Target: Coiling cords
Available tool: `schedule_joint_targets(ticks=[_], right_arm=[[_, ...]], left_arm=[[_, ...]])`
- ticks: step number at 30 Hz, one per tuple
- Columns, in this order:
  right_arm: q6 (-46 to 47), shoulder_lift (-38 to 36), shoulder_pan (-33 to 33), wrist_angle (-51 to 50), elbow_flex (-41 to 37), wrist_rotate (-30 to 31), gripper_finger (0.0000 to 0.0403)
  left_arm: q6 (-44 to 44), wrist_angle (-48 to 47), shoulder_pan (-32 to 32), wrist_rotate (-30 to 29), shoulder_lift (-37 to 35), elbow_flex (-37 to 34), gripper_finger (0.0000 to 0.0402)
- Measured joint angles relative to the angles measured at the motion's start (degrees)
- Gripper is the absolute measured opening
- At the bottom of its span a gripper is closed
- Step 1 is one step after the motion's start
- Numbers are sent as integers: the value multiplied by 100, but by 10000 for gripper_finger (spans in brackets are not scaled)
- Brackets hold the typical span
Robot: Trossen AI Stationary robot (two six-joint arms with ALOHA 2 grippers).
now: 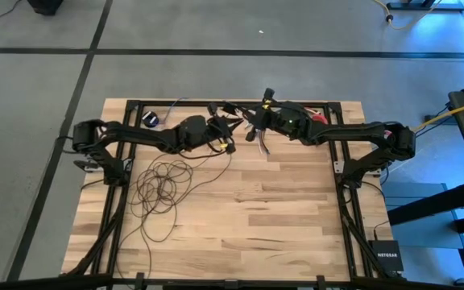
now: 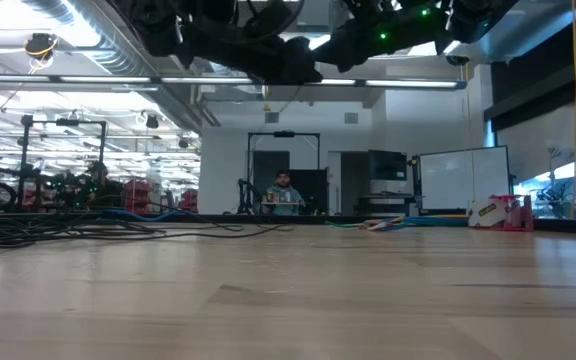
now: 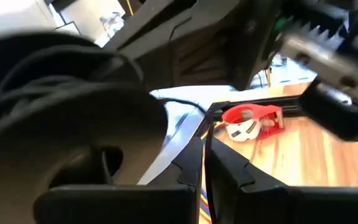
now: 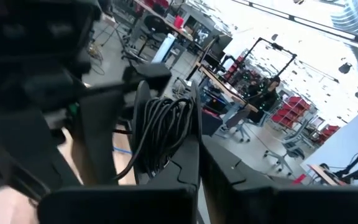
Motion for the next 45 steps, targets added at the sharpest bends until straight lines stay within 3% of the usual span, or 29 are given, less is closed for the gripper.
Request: schedule_joint_targets(ticks=[24,36,45], right_arm=[[174,-175,-5,-159,2,-15,10],[152,-177,-5,-161,2,-13,10],[148,-177,-5,-166,2,-13,10]], left_arm=[[82,-950,444,-34,309,0,18],[279,-1587,176,-73,-133,-2,159],[169,-2662,29,-80,-785,0,172]])
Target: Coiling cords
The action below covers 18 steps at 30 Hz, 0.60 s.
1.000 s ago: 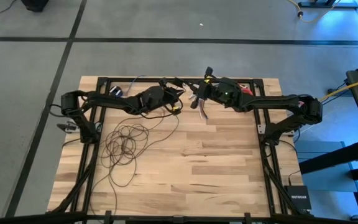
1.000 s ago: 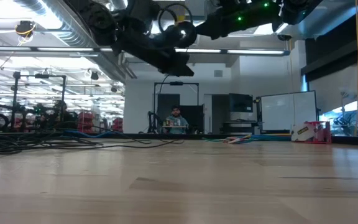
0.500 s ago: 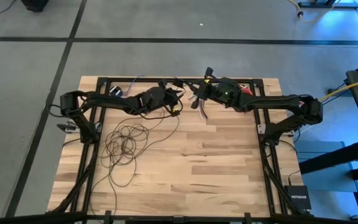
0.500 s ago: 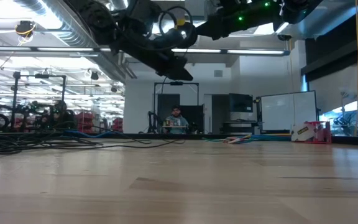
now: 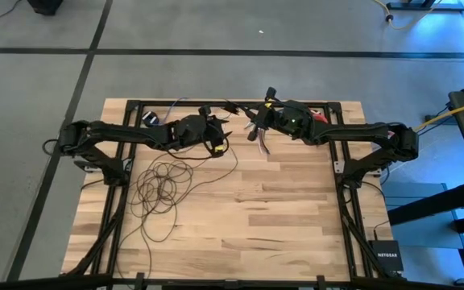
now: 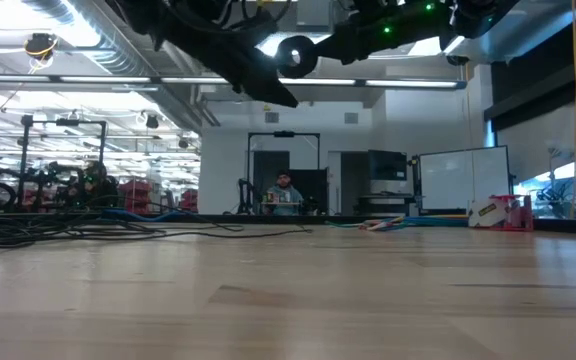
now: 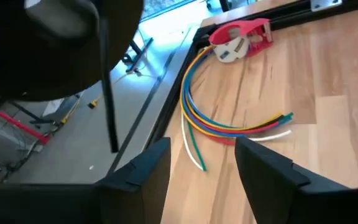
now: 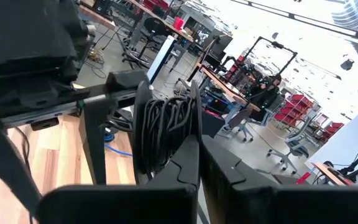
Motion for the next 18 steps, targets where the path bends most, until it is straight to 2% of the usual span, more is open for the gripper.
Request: schedule_joint_targets(ticks=[18], right_arm=[[-96,0,0,20,0,0,10]], left_arm=[[-150,-27,32,-2,42,0,166]])
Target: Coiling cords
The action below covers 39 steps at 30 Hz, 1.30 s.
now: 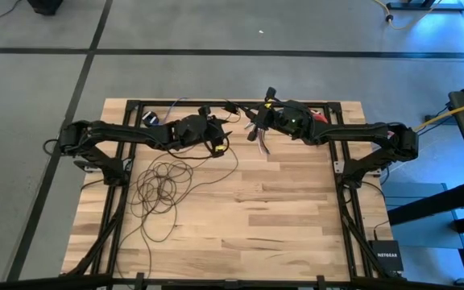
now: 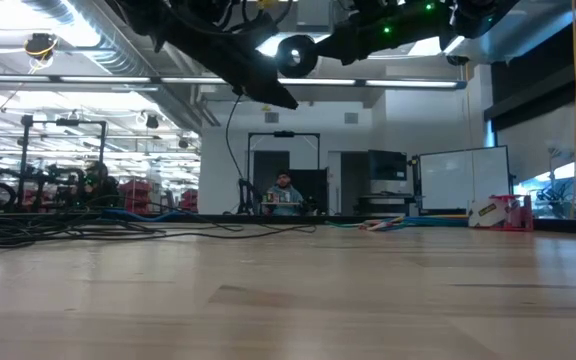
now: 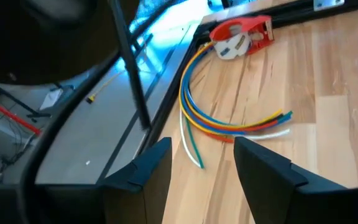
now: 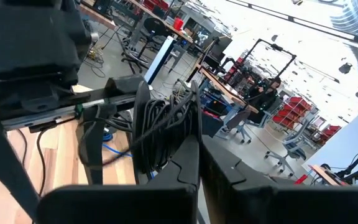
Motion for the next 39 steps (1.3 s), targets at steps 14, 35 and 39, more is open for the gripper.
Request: schedule_joint_targets(ticks=[14,35,39], right_arm=[[104,28,0,325,2,-332,10],[-96,31,0,201,2,31,10],[-126,31,0,175,2,30,10]], left_arm=[[231,902,173,289,894,2,166],[968,-56,-674,-1161,-101,7,166],[962,-212,-821,-1206,-332,7,166]])
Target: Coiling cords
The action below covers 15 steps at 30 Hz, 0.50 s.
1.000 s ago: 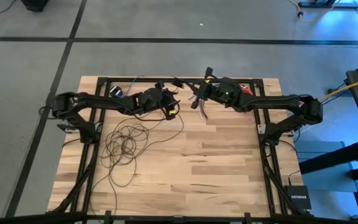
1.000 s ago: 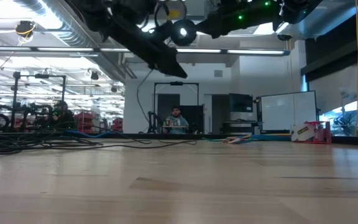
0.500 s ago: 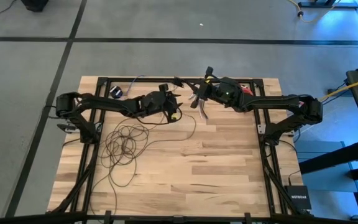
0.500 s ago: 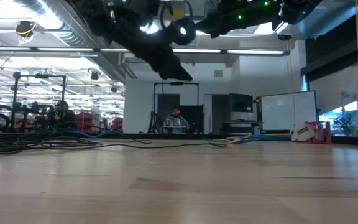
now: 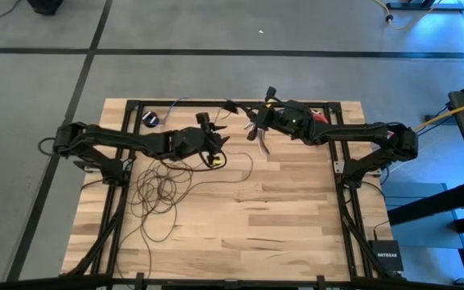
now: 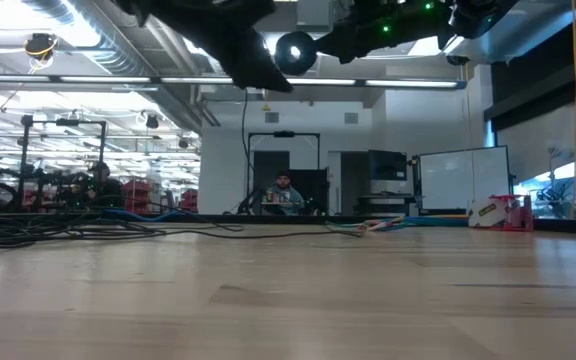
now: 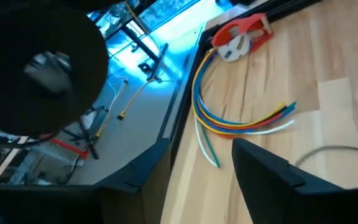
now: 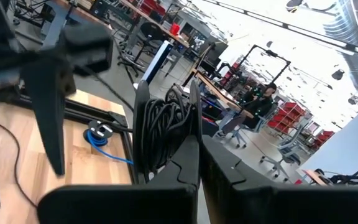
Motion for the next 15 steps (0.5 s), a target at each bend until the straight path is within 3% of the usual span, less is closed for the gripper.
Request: schedule_joint_targets(ticks=[5,10,15], right_arm=[[-66,0,0,-15,0,64,10],[-66,0,0,-4,0,62,10],[-65,0,0,-11,0,64,10]], left_arm=[[-444,-569,-112,-378,-314,2,166],[-990,-860,-248,-216,-612,9,166],[-842,-1091,-205,-315,-621,9,166]])
